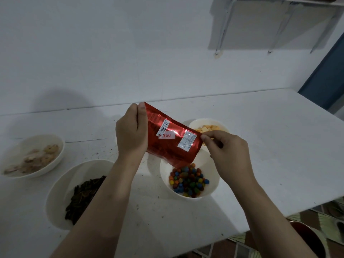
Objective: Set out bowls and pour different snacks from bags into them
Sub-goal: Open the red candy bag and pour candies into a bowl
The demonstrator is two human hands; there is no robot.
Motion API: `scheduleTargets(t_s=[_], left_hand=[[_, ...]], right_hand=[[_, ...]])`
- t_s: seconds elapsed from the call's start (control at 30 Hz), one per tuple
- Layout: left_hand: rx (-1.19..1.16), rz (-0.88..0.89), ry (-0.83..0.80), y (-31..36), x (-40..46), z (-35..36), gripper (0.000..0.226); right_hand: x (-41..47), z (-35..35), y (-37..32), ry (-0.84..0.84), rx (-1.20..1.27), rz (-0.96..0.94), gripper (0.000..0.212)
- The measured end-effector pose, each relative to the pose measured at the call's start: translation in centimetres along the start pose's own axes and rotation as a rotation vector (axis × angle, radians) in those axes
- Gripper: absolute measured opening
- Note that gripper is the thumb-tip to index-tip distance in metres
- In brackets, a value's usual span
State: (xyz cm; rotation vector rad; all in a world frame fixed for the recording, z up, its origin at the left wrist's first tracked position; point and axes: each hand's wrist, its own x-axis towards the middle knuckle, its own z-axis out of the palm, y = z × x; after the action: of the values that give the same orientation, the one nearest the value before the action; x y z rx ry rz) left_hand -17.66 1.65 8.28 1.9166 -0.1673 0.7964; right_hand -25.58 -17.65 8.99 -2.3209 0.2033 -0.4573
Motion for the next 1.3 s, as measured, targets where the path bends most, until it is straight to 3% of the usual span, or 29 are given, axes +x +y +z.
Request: scheduleTargets(t_s=[0.27,0.5,0.6,0.77,0.9,1.1,1.2,1.3], left_hand=[[0.022,0.005,-0.032,-0.1,-0.1,0.1,0.042],[-0.005,-0.001,0.012,0.0,-0.6,0.1,0.041],[0.012,0.002,-0.006,-0.1,-0.6,0.0,0.04],[0.016,-0.004,-0.06,0.5,-0.8,-0.1,0.038],[0.054,0.004,-0.16,1.4,-1.7,0.6,0.033],[0.067,0.127,-0.143,0.1,-2.1,1.2,0.033],[-0.058,-0.032,-0.211,-0.8,-2.3,1.4,0.036],[-0.441,-0.527,-0.416,0.0,-2.8,1.7,0.067]], right_hand=[[0.0,-0.2,0.2,-0.045,-0.03,0.016,0.018],[-0.2,-0.3,0.1,0.03,0.016,-0.019,0.016],[0.1,-0.4,0.2,-0.045,-0.037,-0.008,0.017],[0.0,0.0,-0.2,-0.091,-0.121,-0.139,0.02],[0.1,1.2,-0.9,-0.128,0.06,-0.141,0.02],[0.2,2.0,-0.1,-0.062,0.256,0.03,0.022],[0.2,1.9,0.6,-0.028,0.301,0.099,0.022],[0.2,1.6,1.0,0.015,0.374,0.134,0.022]])
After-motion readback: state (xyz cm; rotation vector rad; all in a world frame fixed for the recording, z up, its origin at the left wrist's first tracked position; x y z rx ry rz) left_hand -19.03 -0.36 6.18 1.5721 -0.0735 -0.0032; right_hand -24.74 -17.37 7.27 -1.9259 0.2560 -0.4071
